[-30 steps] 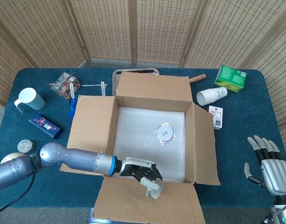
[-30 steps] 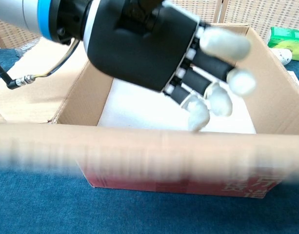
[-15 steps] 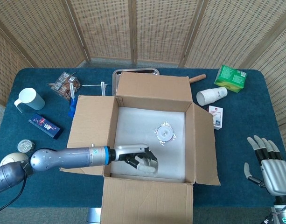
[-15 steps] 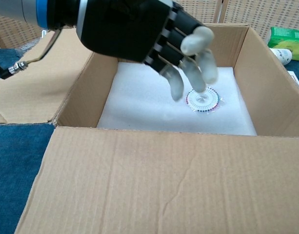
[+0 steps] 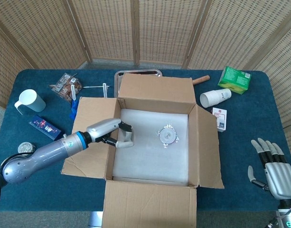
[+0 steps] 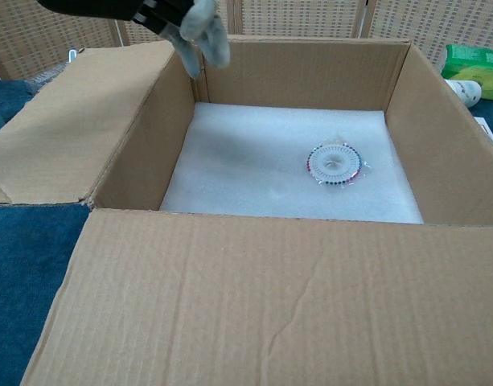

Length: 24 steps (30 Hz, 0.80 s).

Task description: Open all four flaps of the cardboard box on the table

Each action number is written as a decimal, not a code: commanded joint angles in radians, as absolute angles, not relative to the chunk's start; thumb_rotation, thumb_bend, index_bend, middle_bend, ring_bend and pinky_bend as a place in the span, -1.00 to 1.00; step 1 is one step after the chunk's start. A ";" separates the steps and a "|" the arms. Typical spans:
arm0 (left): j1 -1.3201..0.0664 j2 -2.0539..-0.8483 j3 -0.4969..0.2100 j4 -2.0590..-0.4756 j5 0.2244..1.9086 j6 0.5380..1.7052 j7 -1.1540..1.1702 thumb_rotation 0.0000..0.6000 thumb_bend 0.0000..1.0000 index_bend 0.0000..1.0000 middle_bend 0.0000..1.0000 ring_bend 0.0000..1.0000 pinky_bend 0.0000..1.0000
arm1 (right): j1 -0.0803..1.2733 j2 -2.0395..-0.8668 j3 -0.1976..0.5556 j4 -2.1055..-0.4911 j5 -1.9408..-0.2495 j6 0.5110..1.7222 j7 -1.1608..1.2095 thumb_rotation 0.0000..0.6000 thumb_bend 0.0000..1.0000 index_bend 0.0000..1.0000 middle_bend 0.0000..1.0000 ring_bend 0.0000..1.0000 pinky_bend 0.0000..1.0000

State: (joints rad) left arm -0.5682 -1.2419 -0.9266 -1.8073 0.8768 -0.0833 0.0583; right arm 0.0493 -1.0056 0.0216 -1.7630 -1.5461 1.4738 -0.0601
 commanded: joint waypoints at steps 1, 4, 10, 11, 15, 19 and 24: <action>-0.485 -1.224 -0.975 -1.830 0.966 -0.028 0.120 -0.29 -1.00 0.24 -0.29 -0.54 -0.51 | 0.049 -1.006 0.022 -1.763 -1.545 1.474 -0.062 -0.10 0.11 -1.00 -1.00 -1.00 -1.00; -0.425 -1.231 -1.008 -1.841 1.025 0.006 0.145 -0.29 -1.00 0.19 -0.46 -0.66 -0.63 | 0.049 -1.006 0.024 -1.763 -1.543 1.475 -0.062 -0.11 0.11 -1.00 -1.00 -1.00 -1.00; -0.282 -1.248 -1.095 -1.853 1.167 0.055 0.166 -0.28 -1.00 0.17 -0.53 -0.68 -0.66 | 0.048 -1.007 0.024 -1.765 -1.542 1.477 -0.066 -0.10 0.11 -1.00 -1.00 -1.00 -1.00; -0.262 -1.255 -1.107 -1.854 1.193 0.065 0.168 -0.28 -1.00 0.17 -0.53 -0.68 -0.66 | 0.048 -1.007 0.025 -1.765 -1.542 1.477 -0.067 -0.10 0.11 -1.00 -1.00 -1.00 -1.00; -0.179 -1.275 -1.140 -1.857 1.328 0.118 0.160 -0.29 -1.00 0.15 -0.56 -0.69 -0.67 | 0.047 -1.008 0.025 -1.767 -1.543 1.480 -0.073 -0.10 0.11 -1.00 -1.00 -1.00 -1.00; -0.127 -1.274 -1.114 -1.844 1.499 0.222 0.065 -0.27 -1.00 0.14 -0.56 -0.69 -0.67 | 0.046 -1.009 0.025 -1.769 -1.544 1.483 -0.081 -0.11 0.11 -1.00 -1.00 -1.00 -1.00; -0.119 -1.168 -0.903 -1.716 1.861 0.568 -0.281 -0.22 -1.00 0.10 -0.59 -0.69 -0.67 | 0.042 -1.008 0.028 -1.775 -1.545 1.494 -0.086 -0.11 0.11 -1.00 -1.00 -1.00 -1.00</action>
State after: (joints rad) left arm -0.1430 -1.2412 -1.0562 -1.8146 1.6106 0.3148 -0.0321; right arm 0.0422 -1.0084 0.0274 -1.7743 -1.5450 1.4940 -0.0859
